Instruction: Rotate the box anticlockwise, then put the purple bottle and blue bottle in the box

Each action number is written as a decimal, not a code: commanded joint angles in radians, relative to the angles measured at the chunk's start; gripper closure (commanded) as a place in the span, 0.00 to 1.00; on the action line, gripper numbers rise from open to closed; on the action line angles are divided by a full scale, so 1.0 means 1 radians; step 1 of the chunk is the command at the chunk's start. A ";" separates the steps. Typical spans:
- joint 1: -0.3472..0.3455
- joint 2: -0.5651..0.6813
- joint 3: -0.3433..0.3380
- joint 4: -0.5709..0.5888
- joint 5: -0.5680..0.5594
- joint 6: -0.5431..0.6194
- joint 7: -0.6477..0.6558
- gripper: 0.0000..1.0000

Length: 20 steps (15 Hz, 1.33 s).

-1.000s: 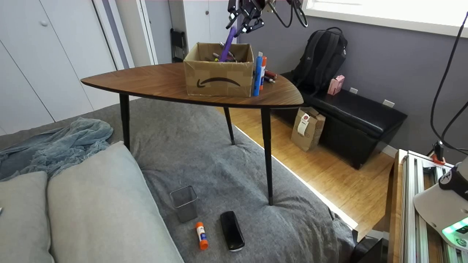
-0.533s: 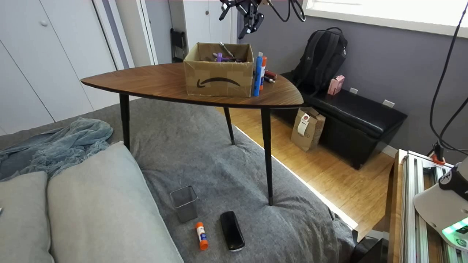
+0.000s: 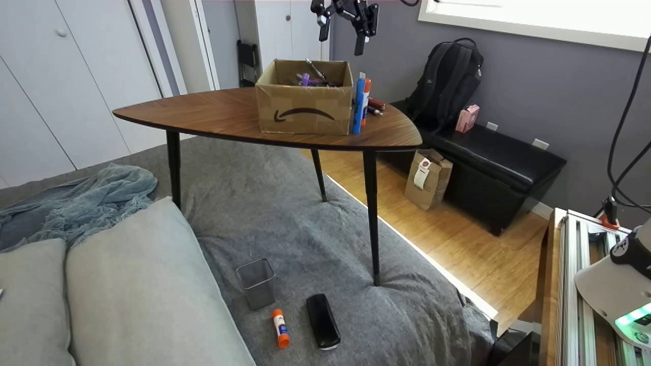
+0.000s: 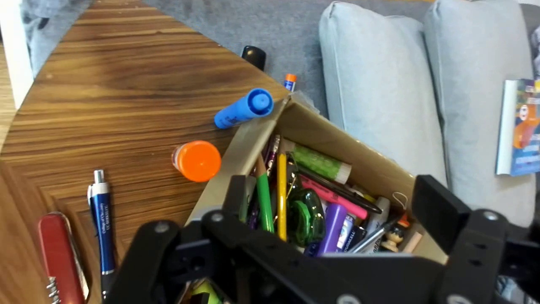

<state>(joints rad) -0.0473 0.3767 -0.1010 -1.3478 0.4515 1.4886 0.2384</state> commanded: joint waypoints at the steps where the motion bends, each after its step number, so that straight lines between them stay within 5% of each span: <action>1: 0.029 -0.077 0.025 -0.072 -0.126 0.023 -0.010 0.00; 7: 0.044 -0.164 0.072 -0.210 -0.254 0.079 -0.223 0.00; 14: 0.039 -0.220 0.098 -0.366 -0.265 0.263 -0.409 0.00; 18: 0.045 -0.243 0.113 -0.416 -0.278 0.299 -0.456 0.20; 20: 0.046 -0.254 0.119 -0.430 -0.287 0.295 -0.465 0.22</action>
<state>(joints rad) -0.0066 0.1783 0.0079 -1.7119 0.1963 1.7599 -0.2012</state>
